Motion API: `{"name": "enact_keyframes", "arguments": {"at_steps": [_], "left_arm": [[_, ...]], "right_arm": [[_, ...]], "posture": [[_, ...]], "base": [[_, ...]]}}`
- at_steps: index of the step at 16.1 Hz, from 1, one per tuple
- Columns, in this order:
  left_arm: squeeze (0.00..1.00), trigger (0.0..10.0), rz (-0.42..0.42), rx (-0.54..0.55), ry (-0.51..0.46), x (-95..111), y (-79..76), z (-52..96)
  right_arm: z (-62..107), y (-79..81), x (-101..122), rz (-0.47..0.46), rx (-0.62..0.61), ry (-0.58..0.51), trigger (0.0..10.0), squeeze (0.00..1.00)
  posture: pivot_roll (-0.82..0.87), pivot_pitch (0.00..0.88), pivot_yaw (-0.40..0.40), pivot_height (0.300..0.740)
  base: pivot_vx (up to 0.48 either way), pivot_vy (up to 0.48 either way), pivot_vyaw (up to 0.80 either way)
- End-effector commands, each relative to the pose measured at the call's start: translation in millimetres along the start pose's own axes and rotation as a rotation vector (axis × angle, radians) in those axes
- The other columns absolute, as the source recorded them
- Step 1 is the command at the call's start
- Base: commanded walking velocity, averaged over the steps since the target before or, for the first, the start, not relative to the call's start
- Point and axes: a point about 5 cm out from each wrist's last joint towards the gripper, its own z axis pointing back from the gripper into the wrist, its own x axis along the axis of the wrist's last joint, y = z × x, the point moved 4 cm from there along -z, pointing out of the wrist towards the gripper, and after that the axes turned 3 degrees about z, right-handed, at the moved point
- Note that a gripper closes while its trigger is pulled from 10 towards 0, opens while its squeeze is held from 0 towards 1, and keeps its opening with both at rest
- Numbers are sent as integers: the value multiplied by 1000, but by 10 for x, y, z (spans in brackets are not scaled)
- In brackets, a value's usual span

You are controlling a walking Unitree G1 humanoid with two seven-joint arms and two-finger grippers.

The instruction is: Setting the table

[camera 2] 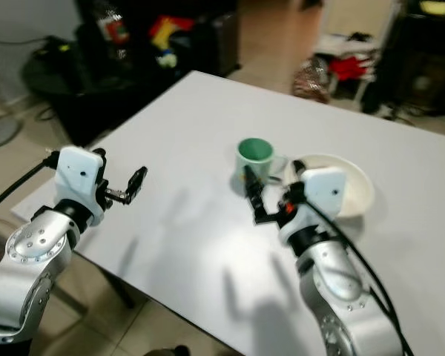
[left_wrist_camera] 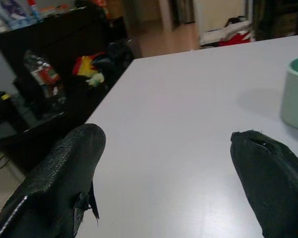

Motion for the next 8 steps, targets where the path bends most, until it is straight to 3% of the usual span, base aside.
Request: {"name": "enact_keyframes", "arguments": {"at_steps": [1, 8], "left_arm": [[0, 10000, -6, 9, -12, 34, 29, 14], [0, 10000, 10, 23, -19, 47, 45, 20]], "right_arm": [[-5, 38, -2, 7, 21, -4, 10000, 1000], [-34, 141, -38, -8, 97, -1, 10000, 1000]], "posture": [[-79, 0, 21, 740], [-64, 0, -5, 740]], "base": [[0, 0, 800], [0, 0, 800]]}}
